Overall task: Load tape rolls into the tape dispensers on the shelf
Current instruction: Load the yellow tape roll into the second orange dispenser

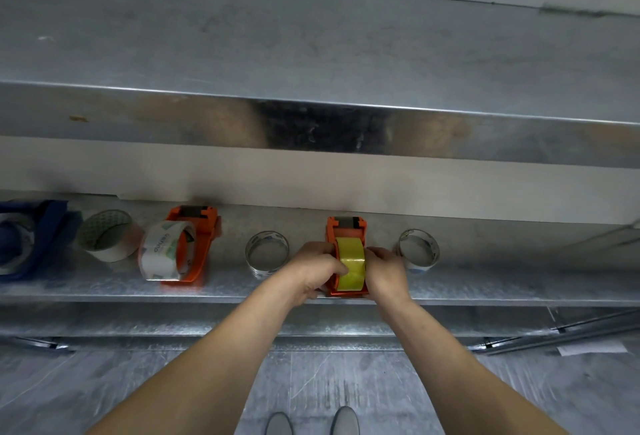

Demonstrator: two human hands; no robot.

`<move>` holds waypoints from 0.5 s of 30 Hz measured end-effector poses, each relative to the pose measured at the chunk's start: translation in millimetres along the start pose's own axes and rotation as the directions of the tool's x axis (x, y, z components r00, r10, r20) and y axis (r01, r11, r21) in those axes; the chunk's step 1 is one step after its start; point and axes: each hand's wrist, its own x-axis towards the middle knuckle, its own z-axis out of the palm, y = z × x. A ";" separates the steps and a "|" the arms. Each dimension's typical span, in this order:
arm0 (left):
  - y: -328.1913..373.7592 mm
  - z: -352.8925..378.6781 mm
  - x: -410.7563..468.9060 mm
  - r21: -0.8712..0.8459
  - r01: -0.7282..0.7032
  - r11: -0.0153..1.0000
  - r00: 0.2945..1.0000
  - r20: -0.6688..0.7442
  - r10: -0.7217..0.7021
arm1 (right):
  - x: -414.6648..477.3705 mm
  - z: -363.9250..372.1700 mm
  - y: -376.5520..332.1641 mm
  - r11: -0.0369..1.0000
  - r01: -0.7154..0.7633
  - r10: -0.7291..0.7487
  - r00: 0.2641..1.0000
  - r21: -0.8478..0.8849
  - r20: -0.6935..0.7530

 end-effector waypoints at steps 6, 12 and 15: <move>1.9 0.0 -4.6 -0.023 -0.004 1.000 1.000 -0.008 0.004 | -4.0 -0.8 -2.9 0.999 -0.017 0.017 1.000 0.029 0.001; 2.1 -2.3 -7.9 -0.023 0.000 1.000 1.000 -0.002 0.000 | -8.6 -2.7 -4.1 0.999 -0.011 0.011 1.000 0.048 -0.013; 1.8 -4.9 -9.3 -0.049 -0.011 0.999 1.000 -0.002 0.011 | -7.1 -2.3 -2.5 0.999 -0.002 0.003 1.000 0.054 -0.028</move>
